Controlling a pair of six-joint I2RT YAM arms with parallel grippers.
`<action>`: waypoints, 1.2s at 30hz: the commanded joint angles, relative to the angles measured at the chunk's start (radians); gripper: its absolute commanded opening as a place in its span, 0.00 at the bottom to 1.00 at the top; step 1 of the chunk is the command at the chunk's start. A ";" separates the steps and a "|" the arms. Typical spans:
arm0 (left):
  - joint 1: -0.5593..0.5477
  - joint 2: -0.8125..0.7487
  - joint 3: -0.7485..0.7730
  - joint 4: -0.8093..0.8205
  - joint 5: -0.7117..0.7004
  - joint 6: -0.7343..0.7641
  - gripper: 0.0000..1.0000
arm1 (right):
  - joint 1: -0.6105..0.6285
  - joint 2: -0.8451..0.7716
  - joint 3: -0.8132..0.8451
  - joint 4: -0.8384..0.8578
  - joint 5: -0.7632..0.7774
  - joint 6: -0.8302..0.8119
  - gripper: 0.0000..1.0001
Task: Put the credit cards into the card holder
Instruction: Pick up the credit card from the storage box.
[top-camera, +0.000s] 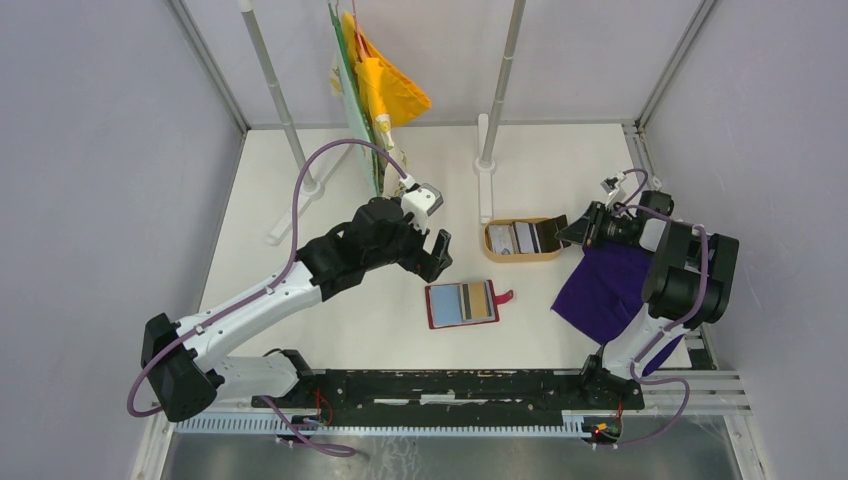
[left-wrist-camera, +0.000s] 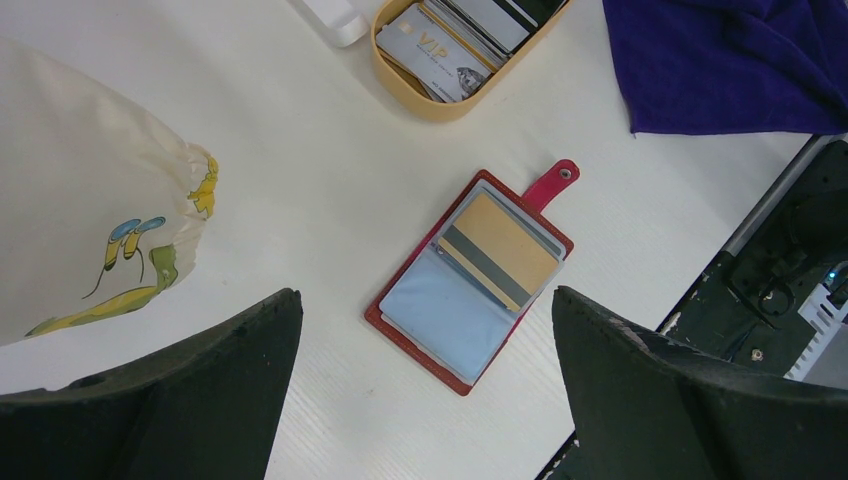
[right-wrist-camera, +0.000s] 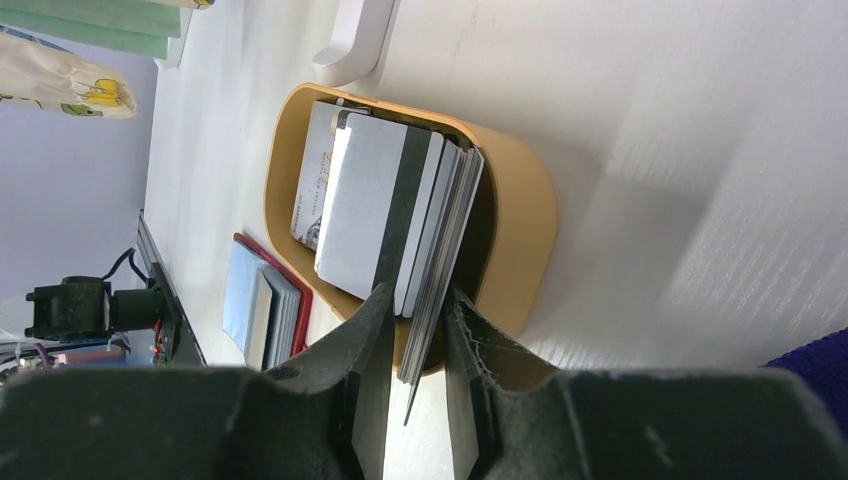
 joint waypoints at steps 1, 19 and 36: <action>0.006 -0.030 0.024 0.031 0.016 0.067 1.00 | -0.014 -0.039 0.006 0.006 0.015 -0.026 0.29; 0.006 -0.029 0.024 0.031 0.018 0.068 1.00 | -0.044 -0.062 0.000 0.012 0.020 -0.012 0.17; 0.006 -0.030 0.024 0.031 0.019 0.067 1.00 | -0.066 -0.143 -0.023 0.046 0.060 0.019 0.00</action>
